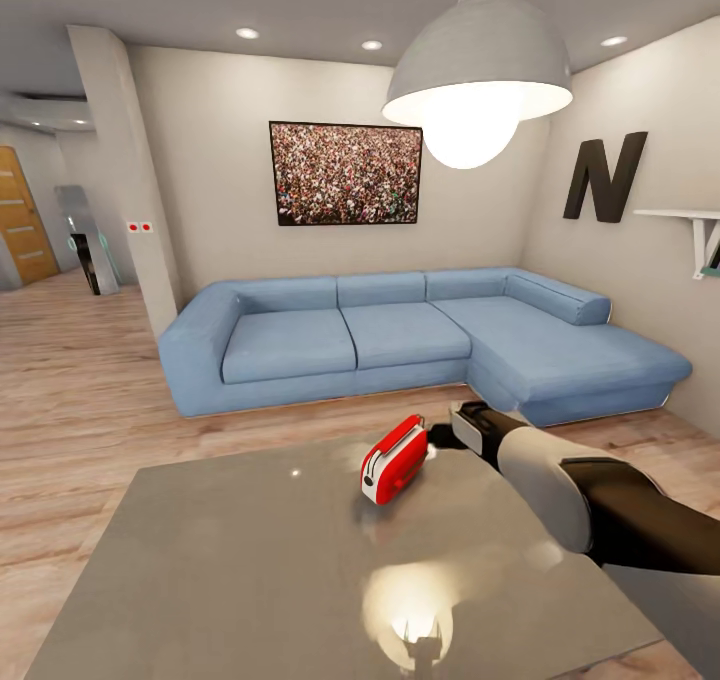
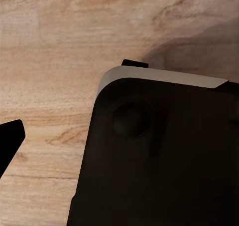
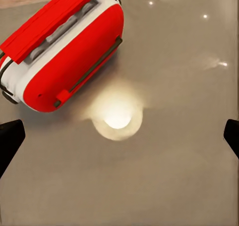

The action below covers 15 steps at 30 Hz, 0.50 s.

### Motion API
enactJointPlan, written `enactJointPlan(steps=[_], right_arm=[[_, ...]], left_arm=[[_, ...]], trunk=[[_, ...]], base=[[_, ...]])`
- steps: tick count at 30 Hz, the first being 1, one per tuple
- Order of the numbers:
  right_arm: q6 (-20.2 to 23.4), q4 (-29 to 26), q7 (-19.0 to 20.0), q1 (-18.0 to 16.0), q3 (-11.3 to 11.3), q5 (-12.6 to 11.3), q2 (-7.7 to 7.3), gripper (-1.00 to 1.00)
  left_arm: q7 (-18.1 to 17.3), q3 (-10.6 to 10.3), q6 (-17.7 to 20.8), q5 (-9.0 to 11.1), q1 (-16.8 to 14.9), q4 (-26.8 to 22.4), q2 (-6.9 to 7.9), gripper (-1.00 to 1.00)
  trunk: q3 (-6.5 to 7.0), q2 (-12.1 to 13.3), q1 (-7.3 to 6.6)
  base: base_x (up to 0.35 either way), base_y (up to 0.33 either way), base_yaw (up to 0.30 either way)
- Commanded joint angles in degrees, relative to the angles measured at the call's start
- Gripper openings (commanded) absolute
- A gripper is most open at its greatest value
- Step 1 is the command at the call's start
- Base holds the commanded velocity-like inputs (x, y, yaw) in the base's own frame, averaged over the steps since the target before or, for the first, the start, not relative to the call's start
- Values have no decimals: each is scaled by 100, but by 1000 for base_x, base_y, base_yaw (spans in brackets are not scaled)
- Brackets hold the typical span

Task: Turn on the radio receiver that's on the table in the living room.

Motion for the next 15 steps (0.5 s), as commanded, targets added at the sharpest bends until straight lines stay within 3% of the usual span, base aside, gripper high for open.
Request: enactJointPlan(steps=[1,15], right_arm=[[-4,-37,0,-3,3,10,-2,100],[338,-559,-18,-8,-4,13,10,100]], left_arm=[[0,0,0,0,0,0,0,100],[0,0,0,0,0,0,0,100]], trunk=[[0,0,0],[0,0,0]], base=[[0,0,0],[0,0,0]])
